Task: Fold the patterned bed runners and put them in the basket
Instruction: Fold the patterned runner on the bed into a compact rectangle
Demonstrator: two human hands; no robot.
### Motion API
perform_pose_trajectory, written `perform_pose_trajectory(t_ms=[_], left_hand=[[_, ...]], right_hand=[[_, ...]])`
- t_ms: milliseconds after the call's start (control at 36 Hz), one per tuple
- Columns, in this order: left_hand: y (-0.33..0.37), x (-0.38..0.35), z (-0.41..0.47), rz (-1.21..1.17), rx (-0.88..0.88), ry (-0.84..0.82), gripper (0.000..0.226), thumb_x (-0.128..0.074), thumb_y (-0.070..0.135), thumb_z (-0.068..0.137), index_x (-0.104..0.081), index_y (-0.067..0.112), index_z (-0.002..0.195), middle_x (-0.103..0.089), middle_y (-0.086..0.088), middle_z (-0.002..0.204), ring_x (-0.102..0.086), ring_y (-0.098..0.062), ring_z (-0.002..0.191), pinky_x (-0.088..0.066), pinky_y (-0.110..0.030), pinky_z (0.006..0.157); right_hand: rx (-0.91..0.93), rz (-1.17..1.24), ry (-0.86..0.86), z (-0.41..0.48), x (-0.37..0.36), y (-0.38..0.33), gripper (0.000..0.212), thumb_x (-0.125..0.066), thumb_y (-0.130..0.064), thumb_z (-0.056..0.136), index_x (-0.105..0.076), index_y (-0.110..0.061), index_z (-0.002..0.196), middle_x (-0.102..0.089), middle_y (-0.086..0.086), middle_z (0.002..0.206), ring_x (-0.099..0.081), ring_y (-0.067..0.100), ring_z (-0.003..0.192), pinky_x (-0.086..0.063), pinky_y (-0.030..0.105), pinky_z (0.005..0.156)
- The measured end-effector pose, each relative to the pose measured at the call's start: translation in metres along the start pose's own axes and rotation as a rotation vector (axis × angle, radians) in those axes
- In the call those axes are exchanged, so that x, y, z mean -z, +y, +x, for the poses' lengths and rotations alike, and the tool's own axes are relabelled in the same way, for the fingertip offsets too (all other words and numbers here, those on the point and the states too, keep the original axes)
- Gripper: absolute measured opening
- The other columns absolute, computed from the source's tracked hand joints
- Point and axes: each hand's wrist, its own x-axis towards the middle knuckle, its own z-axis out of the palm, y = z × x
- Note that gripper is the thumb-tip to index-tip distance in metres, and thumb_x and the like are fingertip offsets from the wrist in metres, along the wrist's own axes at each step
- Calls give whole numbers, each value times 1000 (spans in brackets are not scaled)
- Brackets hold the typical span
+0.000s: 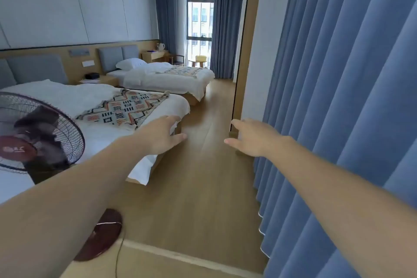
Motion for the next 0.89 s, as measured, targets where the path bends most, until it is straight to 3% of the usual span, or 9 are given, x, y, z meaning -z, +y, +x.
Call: perform_pose_trajectory(t_ms=[139, 250, 500, 778, 889], left_hand=[[-33, -15, 41, 2, 10, -25, 65, -50, 45, 94, -27, 17, 148, -38, -7, 148, -38, -25, 132, -29, -32, 105], [-67, -27, 79, -12, 15, -48, 67, -50, 47, 93, -27, 17, 148, -34, -5, 151, -35, -25, 135, -27, -33, 106], [-131, -61, 151, -11, -5, -136, 64, -52, 46, 93, -28, 19, 147, -34, -5, 151, -32, -25, 137, -26, -36, 110], [-170, -91, 218, 37, 16, -172, 66, -50, 47, 93, -28, 18, 148, -35, -5, 150, -36, -25, 135, -30, -36, 108], [-178, -98, 249, 43, 37, -137, 66, -51, 48, 92, -29, 19, 147, -36, -5, 150, -35, -25, 135, -31, -38, 109]], right_hand=[[-7, -43, -12, 47, -15, -6, 57, -40, -62, 91, -42, -20, 130, -51, 9, 128, -55, 27, 104, -48, 43, 82], [-25, -48, -33, 89, -27, -9, 63, -39, -62, 92, -39, -19, 138, -48, 10, 136, -52, 30, 115, -47, 47, 91], [-80, -34, -127, 174, -71, -6, 64, -39, -61, 92, -39, -17, 139, -45, 11, 139, -51, 31, 118, -46, 48, 93], [-93, 12, -143, 244, -113, 22, 62, -41, -60, 92, -38, -19, 139, -45, 10, 138, -52, 30, 114, -47, 47, 90], [-103, 32, -126, 279, -123, 43, 57, -41, -60, 92, -44, -18, 130, -50, 8, 128, -55, 30, 107, -48, 48, 87]])
